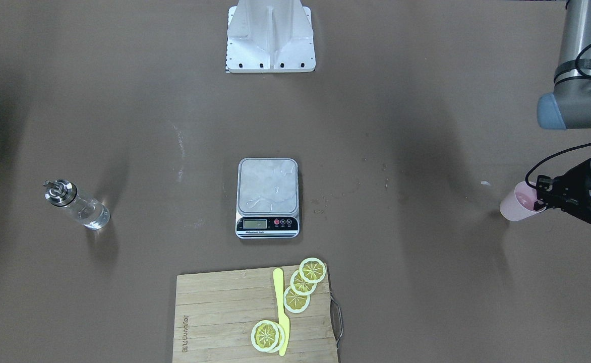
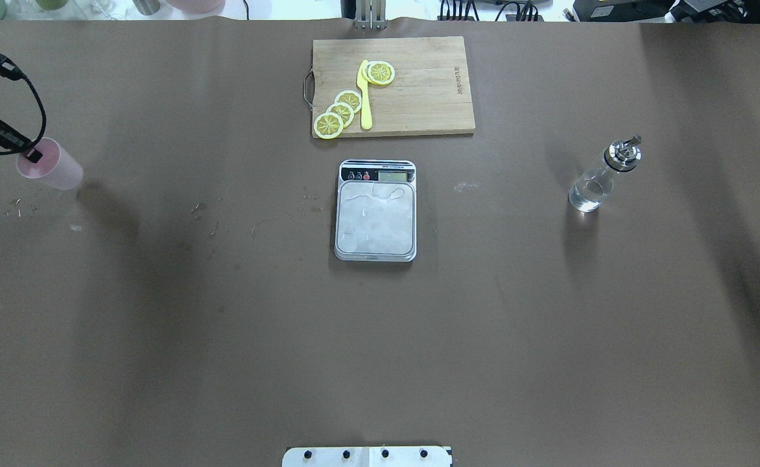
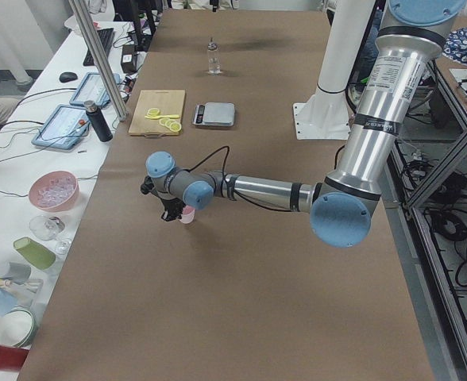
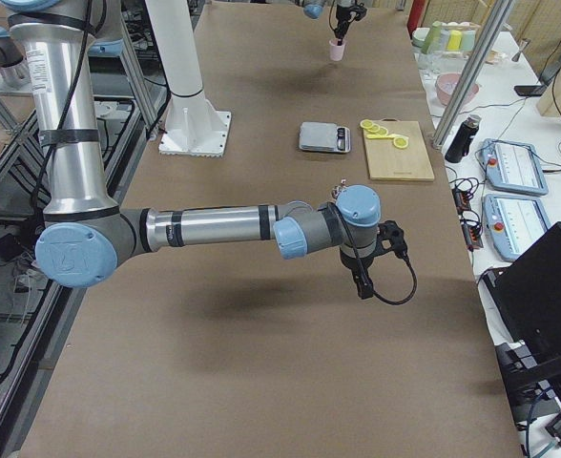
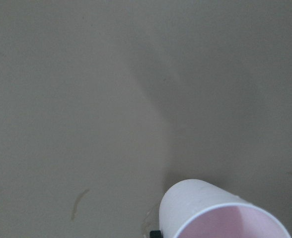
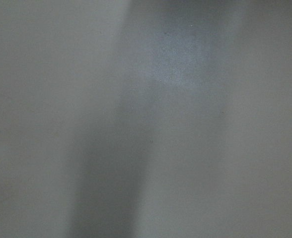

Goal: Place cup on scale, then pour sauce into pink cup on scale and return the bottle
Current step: 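Lift the pink cup with the left gripper and carry it onto the scale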

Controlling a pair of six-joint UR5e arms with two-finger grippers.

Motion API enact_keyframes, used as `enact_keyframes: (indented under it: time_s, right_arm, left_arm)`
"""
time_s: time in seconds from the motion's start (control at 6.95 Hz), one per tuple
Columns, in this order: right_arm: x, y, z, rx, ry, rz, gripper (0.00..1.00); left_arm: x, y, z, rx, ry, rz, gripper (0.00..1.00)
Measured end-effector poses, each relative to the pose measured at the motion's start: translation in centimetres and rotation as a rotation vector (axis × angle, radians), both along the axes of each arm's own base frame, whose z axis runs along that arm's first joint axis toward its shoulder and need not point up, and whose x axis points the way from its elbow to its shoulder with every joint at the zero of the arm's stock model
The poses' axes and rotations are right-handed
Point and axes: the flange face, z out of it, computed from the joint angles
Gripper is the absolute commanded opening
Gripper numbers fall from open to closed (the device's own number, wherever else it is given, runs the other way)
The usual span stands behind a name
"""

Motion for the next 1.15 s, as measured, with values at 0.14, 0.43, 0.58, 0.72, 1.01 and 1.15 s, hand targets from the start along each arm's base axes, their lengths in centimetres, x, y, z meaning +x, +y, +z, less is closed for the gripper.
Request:
enact_keyframes:
  time_s: [0.14, 0.43, 0.58, 0.72, 1.01, 1.15]
  right_arm:
    - [-0.3, 0.0, 0.1, -0.007, -0.001, 0.001, 1.0]
    - [-0.7, 0.0, 0.5, -0.019, -0.001, -0.003, 1.0]
    - [-1.0, 0.0, 0.7, -0.021, -0.001, -0.008, 1.0]
    - [-1.2, 0.0, 0.7, -0.022, 0.0, -0.012, 1.0]
    - [-1.5, 0.0, 0.8, -0.024, 0.003, -0.017, 1.0]
    - [-1.7, 0.0, 0.9, -0.025, 0.004, -0.02, 1.0]
  left_arm:
    - [2.5, -0.9, -3.8, -0.024, 0.034, -0.027, 0.0]
    - [9.0, -0.2, -12.9, -0.106, 0.084, -0.054, 0.0]
    - [12.1, 1.4, -18.9, -0.158, 0.09, -0.057, 0.0]
    - [14.3, 3.5, -23.8, -0.202, 0.09, -0.062, 0.0]
    - [20.6, 8.6, -29.9, -0.247, 0.073, -0.083, 0.0]
    - [23.8, 10.8, -32.1, -0.259, 0.069, -0.09, 0.0]
